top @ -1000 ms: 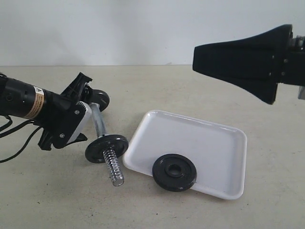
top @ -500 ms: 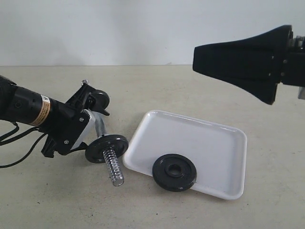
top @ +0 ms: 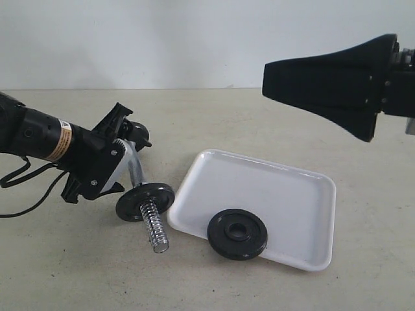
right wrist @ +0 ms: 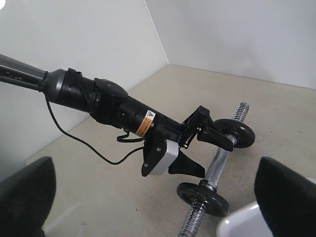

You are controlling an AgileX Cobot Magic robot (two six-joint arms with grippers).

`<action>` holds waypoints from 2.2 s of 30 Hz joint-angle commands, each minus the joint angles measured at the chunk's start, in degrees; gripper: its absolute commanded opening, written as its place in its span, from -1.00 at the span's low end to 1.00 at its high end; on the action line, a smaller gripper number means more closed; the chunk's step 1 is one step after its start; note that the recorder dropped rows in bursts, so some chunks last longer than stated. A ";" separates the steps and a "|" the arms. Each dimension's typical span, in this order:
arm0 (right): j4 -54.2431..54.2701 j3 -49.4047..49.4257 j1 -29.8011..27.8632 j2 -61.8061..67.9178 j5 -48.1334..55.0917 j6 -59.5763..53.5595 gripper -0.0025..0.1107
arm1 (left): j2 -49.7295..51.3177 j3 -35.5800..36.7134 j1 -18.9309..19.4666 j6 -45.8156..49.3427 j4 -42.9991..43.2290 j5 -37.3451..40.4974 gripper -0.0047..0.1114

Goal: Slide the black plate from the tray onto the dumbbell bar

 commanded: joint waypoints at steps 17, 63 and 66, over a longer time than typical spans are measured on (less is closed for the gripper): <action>-0.36 -0.19 -0.06 0.17 -0.13 -0.66 0.90 | 2.48 -1.38 -0.64 -0.05 0.01 -0.36 0.47; -0.36 -0.19 -0.06 0.17 0.23 -1.00 0.90 | 6.03 -5.30 -1.26 -3.29 -3.61 -7.19 0.47; -0.36 -0.19 -0.06 0.17 0.23 -1.00 0.90 | 6.03 -5.30 -1.26 -3.29 -3.61 -7.19 0.47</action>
